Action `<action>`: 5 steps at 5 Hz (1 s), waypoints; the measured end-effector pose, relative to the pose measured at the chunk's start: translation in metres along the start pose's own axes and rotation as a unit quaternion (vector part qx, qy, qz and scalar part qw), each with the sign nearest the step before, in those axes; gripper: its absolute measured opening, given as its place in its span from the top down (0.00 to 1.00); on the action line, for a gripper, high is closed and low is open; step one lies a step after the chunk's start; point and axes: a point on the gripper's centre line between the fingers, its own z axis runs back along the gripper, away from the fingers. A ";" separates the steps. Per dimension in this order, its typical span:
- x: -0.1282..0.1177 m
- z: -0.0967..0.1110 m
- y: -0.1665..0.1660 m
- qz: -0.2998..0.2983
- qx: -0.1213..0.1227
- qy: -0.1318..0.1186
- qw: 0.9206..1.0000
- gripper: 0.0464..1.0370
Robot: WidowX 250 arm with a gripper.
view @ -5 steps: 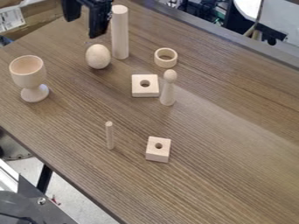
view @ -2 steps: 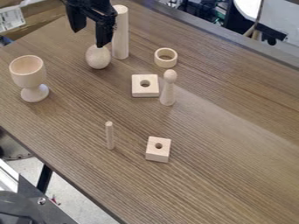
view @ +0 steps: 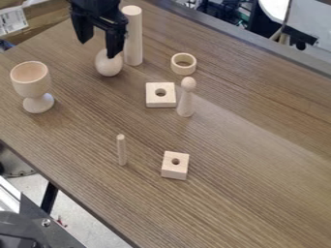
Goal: Put the ball on the circle
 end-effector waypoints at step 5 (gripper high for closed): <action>-0.004 -0.017 -0.003 0.032 -0.017 0.017 0.999 0.04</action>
